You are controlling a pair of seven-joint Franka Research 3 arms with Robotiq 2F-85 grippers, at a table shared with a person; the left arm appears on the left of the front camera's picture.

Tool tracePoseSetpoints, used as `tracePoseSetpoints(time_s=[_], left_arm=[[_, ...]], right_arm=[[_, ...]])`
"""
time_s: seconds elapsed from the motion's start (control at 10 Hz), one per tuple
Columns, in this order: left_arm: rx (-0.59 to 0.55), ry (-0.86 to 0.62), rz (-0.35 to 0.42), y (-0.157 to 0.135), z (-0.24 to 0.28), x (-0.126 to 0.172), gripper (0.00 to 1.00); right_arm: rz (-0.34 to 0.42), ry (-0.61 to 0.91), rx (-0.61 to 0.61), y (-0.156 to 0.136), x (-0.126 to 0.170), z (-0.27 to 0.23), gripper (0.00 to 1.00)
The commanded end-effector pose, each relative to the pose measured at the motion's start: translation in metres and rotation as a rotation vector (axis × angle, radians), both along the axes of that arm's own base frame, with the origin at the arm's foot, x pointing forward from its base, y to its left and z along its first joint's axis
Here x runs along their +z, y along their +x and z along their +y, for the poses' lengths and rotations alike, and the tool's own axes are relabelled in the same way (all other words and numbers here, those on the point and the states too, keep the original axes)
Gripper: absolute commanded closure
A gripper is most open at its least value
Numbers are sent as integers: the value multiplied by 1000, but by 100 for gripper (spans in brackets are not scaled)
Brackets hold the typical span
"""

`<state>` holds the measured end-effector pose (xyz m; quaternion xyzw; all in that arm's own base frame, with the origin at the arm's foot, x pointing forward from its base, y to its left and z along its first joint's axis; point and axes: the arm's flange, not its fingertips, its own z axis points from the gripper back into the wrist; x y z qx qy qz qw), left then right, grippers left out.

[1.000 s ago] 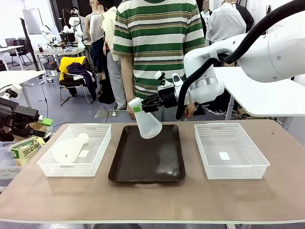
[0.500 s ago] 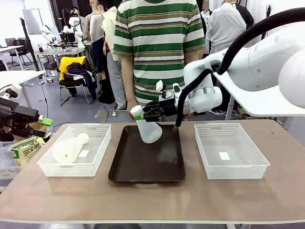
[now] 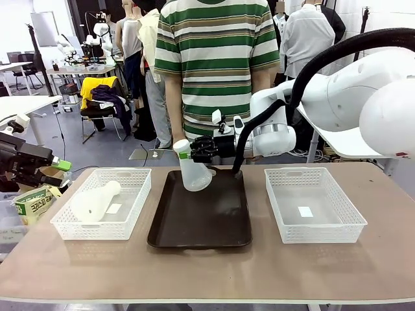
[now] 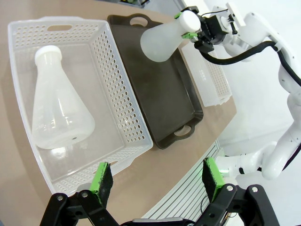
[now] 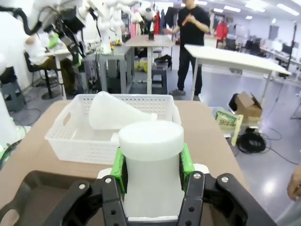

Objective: Prepare the laboratory tools.
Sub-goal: Place the picked Big flask upright in the Handle tray as instructed by the person.

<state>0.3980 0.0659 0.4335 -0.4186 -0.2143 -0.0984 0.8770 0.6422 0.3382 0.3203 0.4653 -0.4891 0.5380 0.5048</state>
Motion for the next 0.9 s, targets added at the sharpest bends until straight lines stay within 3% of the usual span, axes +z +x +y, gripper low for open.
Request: tracePoseSetpoints(time_s=[0.0,0.6,0.7,0.8], left_arm=[[-3,-19,-13,0,1,0,0],[-3,-19,-13,0,1,0,0],[-3,-19,-13,0,1,0,0],[-3,-19,-13,0,1,0,0]], right_arm=[[-5,79,-7,7,-19,-1,100],[18,167,3,14,-42,-6,100],[56,165,6,15,-48,-7,88],[64,160,-2,15,-49,-7,69]])
